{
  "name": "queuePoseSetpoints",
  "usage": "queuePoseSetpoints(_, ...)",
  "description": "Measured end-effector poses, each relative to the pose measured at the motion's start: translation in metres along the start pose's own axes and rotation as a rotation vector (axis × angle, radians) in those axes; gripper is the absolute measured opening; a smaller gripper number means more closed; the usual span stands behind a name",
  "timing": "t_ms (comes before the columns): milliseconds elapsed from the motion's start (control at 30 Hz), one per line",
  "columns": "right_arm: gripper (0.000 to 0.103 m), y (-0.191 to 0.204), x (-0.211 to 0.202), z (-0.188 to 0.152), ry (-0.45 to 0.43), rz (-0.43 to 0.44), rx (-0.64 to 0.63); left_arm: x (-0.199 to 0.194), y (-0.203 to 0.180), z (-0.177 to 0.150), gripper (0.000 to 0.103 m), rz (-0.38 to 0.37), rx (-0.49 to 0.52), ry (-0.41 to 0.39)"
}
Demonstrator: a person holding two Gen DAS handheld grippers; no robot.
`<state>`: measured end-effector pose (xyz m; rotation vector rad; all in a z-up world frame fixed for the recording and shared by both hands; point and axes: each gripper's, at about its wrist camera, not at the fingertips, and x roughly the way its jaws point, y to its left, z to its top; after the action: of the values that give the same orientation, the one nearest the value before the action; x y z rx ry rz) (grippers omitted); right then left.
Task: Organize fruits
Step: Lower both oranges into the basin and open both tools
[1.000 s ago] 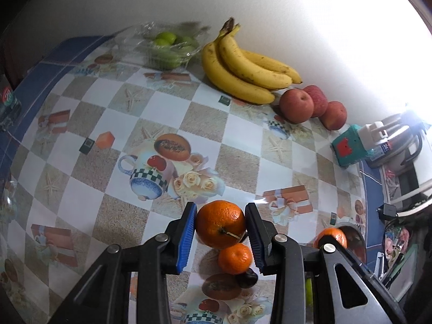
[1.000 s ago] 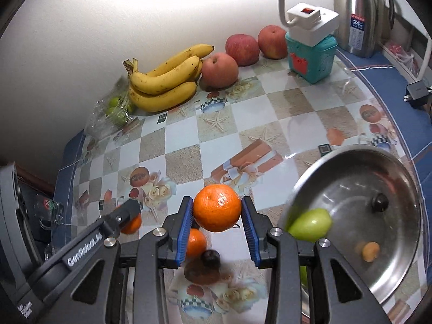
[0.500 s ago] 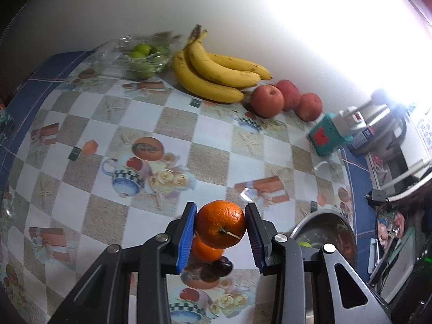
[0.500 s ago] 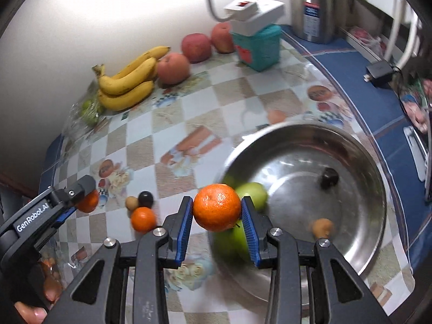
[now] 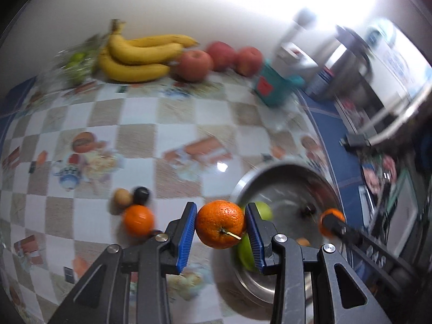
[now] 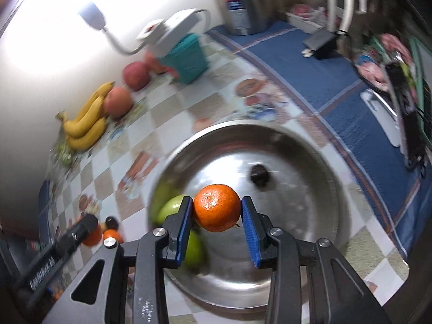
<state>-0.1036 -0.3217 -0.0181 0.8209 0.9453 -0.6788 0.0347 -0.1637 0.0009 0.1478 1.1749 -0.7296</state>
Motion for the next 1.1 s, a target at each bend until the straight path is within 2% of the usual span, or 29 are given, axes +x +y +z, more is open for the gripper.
queuePoseSetpoints(233,0.038,-0.036,-0.003,0.006,-0.022,-0.058,0.08,0.019,-0.051,-0.023,0.039,-0.083,0.135,0.098)
queuePoseSetpoints(433,0.038,-0.042,0.015,0.005,0.023,-0.092,0.082,0.041,-0.074,-0.043,0.04,-0.063,0.217,0.18)
queuePoseSetpoints(700,0.038,-0.045,0.031,0.0,0.069,-0.118,0.08,0.054,-0.085,-0.061,0.04,-0.028,0.286,0.227)
queuePoseSetpoints(1100,0.038,-0.045,0.046,-0.003,0.112,-0.13,0.079,0.075,-0.091,-0.069,0.04,-0.007,0.301,0.286)
